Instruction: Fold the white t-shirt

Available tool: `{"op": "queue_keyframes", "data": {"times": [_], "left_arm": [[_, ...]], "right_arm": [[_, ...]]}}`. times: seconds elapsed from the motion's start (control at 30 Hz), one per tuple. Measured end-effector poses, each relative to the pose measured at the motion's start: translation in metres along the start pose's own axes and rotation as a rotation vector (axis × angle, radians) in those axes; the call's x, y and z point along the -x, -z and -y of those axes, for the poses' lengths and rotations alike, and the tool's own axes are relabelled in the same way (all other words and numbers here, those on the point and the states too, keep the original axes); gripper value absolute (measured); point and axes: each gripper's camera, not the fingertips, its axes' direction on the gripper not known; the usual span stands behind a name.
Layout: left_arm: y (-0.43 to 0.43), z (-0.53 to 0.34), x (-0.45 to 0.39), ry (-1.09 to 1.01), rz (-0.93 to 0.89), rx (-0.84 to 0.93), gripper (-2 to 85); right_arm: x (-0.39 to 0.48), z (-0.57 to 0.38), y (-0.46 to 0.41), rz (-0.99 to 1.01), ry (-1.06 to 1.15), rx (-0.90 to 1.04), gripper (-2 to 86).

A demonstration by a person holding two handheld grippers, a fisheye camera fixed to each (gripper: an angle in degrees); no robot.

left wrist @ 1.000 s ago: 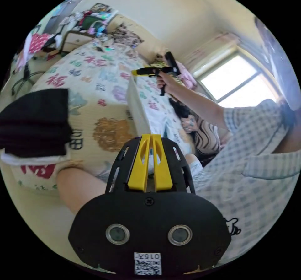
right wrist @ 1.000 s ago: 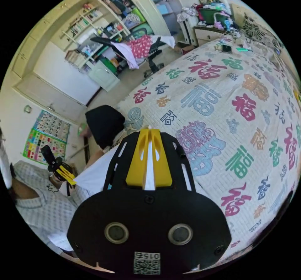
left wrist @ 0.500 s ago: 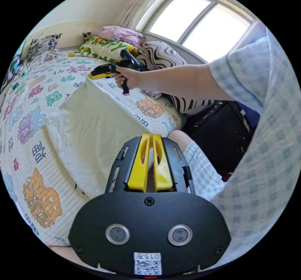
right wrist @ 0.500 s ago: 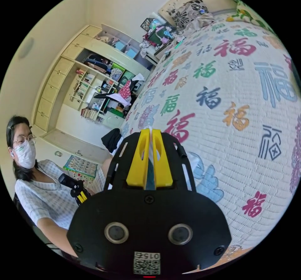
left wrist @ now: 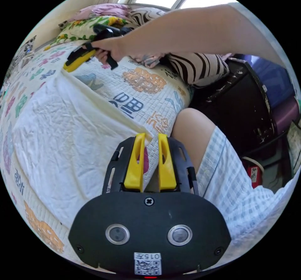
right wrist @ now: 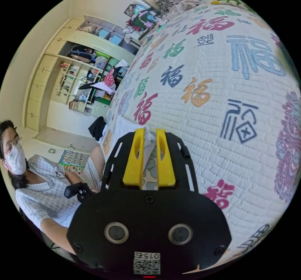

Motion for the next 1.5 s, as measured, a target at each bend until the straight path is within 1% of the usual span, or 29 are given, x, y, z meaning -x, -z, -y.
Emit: {"op": "queue_keyframes", "data": {"times": [0.03, 0.1, 0.17, 0.2, 0.23, 0.27, 0.3, 0.37, 0.4, 0.43, 0.47, 0.53, 0.6, 0.67, 0.73, 0.8, 0.87, 0.93, 1.0, 1.13, 1.2, 1.23, 1.3, 1.37, 1.5], "left_arm": [[-0.005, 0.003, 0.005, -0.024, -0.023, 0.023, 7.9], [0.004, 0.004, 0.015, -0.07, -0.083, 0.002, 8.0], [0.034, 0.0, 0.034, -0.1, -0.192, -0.057, 7.5], [0.044, 0.0, 0.04, -0.1, -0.195, -0.076, 7.5], [0.067, -0.002, 0.056, -0.087, -0.144, -0.128, 7.3], [0.089, -0.004, 0.079, -0.031, -0.036, -0.187, 7.2], [0.099, -0.004, 0.094, 0.013, 0.02, -0.215, 6.9], [0.125, -0.001, 0.165, 0.201, 0.171, -0.309, 6.0], [0.128, 0.0, 0.183, 0.24, 0.187, -0.325, 5.9], [0.127, 0.003, 0.218, 0.318, 0.203, -0.335, 5.6], [0.121, 0.009, 0.248, 0.368, 0.216, -0.311, 5.2], [0.111, 0.018, 0.281, 0.409, 0.248, -0.266, 3.5], [0.101, 0.021, 0.309, 0.469, 0.235, -0.217, 1.2], [0.097, 0.021, 0.333, 0.493, 0.253, -0.179, 0.0], [0.103, 0.018, 0.344, 0.51, 0.248, -0.186, 0.1], [0.113, 0.013, 0.347, 0.535, 0.277, -0.189, 0.9], [0.129, 0.004, 0.337, 0.518, 0.234, -0.192, 5.1], [0.134, -0.009, 0.325, 0.538, 0.173, -0.159, 8.1], [0.136, -0.026, 0.307, 0.551, 0.127, -0.153, 9.4], [0.118, -0.059, 0.285, 0.651, 0.026, -0.114, 10.3], [0.108, -0.064, 0.286, 0.676, -0.031, -0.105, 10.1], [0.102, -0.063, 0.288, 0.676, -0.05, -0.09, 9.8], [0.1, -0.061, 0.294, 0.685, -0.022, -0.084, 7.6], [0.109, -0.06, 0.304, 0.677, -0.046, -0.082, 1.4], [0.128, -0.056, 0.306, 0.62, 0.008, -0.077, 0.3]], "right_arm": [[0.002, -0.004, 0.01, -0.04, -0.02, -0.014, 6.3], [0.01, -0.011, 0.027, -0.11, -0.03, -0.046, 7.1], [0.019, -0.018, 0.043, -0.153, -0.044, -0.096, 8.6], [0.023, -0.022, 0.054, -0.164, -0.067, -0.131, 9.1], [0.029, -0.025, 0.061, -0.161, -0.079, -0.161, 9.1], [0.034, -0.026, 0.063, -0.162, -0.077, -0.167, 8.6], [0.049, -0.026, 0.064, -0.166, -0.031, -0.17, 7.6], [0.074, -0.025, 0.052, -0.207, 0.024, -0.132, 5.6], [0.088, -0.022, 0.038, -0.236, 0.05, -0.095, 4.3], [0.099, -0.019, 0.022, -0.262, 0.063, -0.06, 2.8], [0.104, -0.017, 0.015, -0.282, 0.062, -0.045, 2.0], [0.113, -0.011, -0.01, -0.388, 0.059, 0.013, 0.2], [0.11, -0.009, -0.02, -0.467, 0.039, 0.06, -0.2], [0.103, -0.01, -0.018, -0.485, 0.014, 0.062, -0.4], [0.094, -0.014, -0.004, -0.433, -0.051, 0.026, -0.3], [0.096, -0.021, 0.01, -0.436, -0.08, -0.001, 0.0], [0.11, -0.033, 0.023, -0.447, -0.055, 0.01, 0.6], [0.136, -0.059, 0.031, -0.432, -0.028, 0.072, 3.2], [0.153, -0.087, 0.031, -0.418, -0.022, 0.135, 5.3], [0.169, -0.149, 0.011, -0.441, -0.089, 0.268, 8.4], [0.166, -0.162, -0.002, -0.482, -0.118, 0.322, 8.0], [0.165, -0.167, -0.008, -0.519, -0.118, 0.337, 6.0], [0.167, -0.17, -0.006, -0.571, -0.12, 0.322, 2.2], [0.167, -0.171, 0.0, -0.564, -0.118, 0.332, 0.1], [0.169, -0.181, 0.014, -0.577, -0.089, 0.365, -0.8]]}}
